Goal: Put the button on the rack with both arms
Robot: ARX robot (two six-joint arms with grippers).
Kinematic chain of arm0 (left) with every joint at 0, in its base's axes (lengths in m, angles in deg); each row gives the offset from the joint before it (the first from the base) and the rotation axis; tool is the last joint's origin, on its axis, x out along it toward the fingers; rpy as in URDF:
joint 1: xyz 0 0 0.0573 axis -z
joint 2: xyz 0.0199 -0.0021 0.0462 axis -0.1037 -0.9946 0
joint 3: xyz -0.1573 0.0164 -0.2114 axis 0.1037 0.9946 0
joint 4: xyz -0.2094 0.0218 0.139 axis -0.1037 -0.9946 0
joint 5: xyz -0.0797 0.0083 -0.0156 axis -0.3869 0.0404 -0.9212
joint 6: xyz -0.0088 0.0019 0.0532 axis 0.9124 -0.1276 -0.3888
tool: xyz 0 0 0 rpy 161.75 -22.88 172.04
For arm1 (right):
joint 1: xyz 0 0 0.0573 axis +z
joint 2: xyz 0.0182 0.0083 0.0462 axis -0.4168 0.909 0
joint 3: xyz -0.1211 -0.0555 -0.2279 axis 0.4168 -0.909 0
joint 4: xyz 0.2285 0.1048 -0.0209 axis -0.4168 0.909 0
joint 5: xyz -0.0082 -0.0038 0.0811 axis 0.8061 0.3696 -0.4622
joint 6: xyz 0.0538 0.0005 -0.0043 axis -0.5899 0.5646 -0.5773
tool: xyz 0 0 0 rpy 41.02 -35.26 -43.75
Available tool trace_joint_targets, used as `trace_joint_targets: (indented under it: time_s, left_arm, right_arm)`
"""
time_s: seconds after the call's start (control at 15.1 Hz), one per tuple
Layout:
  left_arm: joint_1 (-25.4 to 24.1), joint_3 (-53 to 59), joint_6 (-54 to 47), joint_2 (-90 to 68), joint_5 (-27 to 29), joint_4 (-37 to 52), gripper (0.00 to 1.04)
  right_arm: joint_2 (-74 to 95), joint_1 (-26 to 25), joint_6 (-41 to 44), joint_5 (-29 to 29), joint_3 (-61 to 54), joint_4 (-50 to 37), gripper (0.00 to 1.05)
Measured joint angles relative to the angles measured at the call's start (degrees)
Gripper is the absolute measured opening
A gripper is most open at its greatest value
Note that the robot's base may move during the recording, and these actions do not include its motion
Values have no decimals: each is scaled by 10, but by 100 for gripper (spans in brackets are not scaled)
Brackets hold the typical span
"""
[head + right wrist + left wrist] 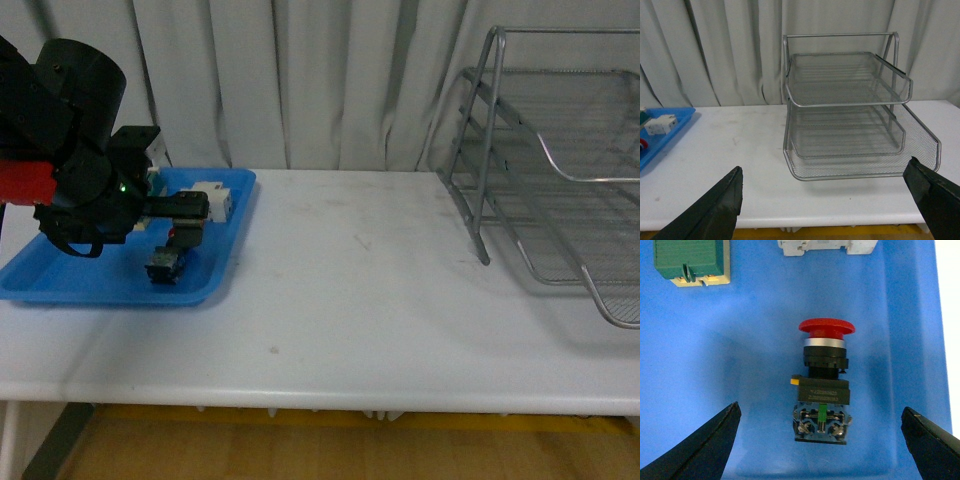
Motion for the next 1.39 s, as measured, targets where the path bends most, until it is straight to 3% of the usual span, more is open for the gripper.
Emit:
trace_joint_targets:
  time_s: [0.93,1.26,1.39]
  left_arm:
    - [2,-109,-23,-108,22,-33,97]
    - [6,-109,-23,-112,22,-33,41]
    - [2,-102,-23,-105,25,-29,37]
  right_arm:
    - [0,0,0,0,0,0,98]
    - [0,0,0,0,0,0,98]
    - [0,0,0,0,0,0,98]
